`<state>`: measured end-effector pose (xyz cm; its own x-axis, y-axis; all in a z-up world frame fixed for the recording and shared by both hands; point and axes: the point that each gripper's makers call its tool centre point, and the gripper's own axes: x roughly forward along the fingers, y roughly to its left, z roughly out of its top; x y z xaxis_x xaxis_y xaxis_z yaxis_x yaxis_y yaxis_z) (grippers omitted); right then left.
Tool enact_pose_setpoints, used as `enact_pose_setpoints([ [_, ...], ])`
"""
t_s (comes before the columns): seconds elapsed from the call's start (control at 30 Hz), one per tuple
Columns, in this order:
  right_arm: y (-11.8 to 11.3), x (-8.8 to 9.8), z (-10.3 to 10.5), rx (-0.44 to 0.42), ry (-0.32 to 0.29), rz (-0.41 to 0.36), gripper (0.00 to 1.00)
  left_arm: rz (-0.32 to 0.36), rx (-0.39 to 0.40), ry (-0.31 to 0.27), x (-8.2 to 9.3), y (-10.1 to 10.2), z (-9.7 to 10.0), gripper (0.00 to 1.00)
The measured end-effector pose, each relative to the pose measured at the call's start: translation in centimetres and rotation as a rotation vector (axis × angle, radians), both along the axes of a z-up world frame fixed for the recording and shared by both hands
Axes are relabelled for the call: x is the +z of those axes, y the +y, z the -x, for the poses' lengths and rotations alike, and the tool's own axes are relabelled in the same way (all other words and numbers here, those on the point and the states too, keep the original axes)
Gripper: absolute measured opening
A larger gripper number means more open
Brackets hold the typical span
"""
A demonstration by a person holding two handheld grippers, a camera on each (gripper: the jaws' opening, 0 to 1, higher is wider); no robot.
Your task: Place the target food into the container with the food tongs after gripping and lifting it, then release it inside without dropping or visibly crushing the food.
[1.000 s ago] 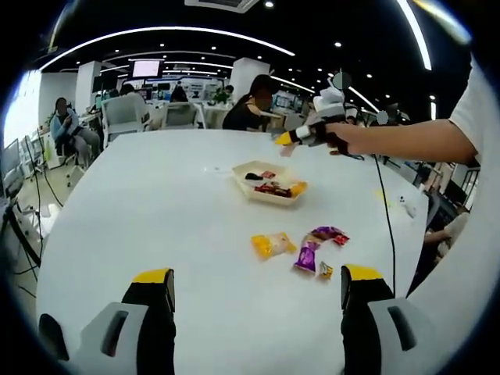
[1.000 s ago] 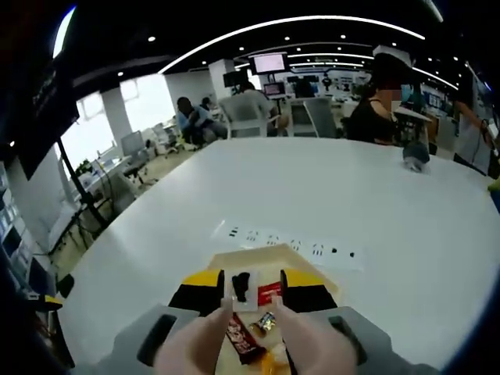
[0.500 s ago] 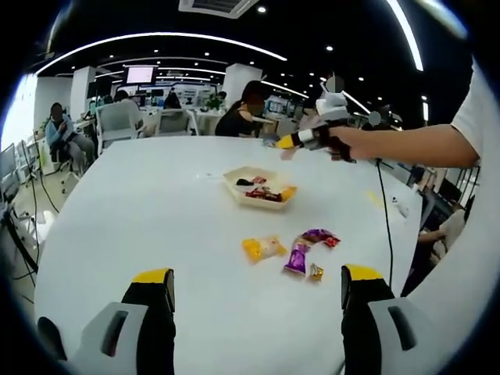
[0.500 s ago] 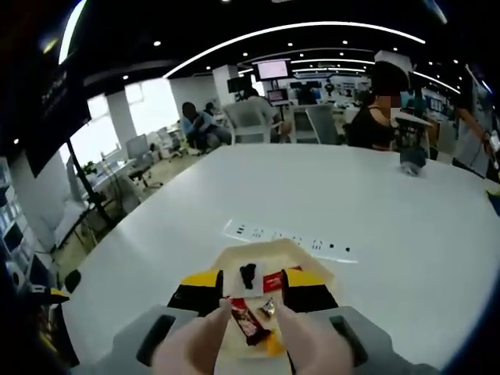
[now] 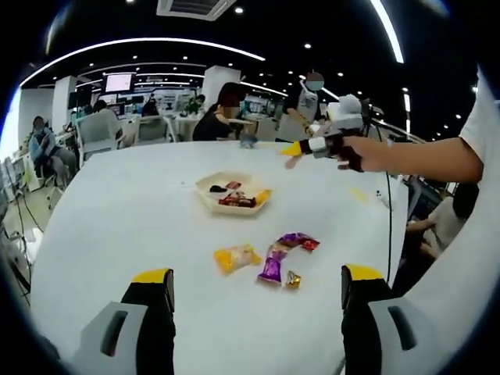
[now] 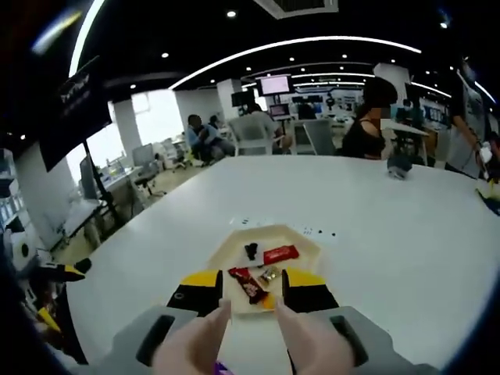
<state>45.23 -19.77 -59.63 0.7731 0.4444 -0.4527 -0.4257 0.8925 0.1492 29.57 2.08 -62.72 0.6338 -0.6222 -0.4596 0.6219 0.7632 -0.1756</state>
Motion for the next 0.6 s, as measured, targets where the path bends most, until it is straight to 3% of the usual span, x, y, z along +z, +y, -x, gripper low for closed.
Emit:
enact_pose_setpoints([
  [0.37,-4.3,-1.7,4.5,0.032,-0.015,0.005,0.30,-0.006,0.035,-0.020,1.9,-4.9,1.7,0.89],
  [0.6,-6.7,-2.1,7.8,0.097,-0.083,0.025,0.30,-0.027,0.078,-0.022,2.2,-7.6,4.3,0.90],
])
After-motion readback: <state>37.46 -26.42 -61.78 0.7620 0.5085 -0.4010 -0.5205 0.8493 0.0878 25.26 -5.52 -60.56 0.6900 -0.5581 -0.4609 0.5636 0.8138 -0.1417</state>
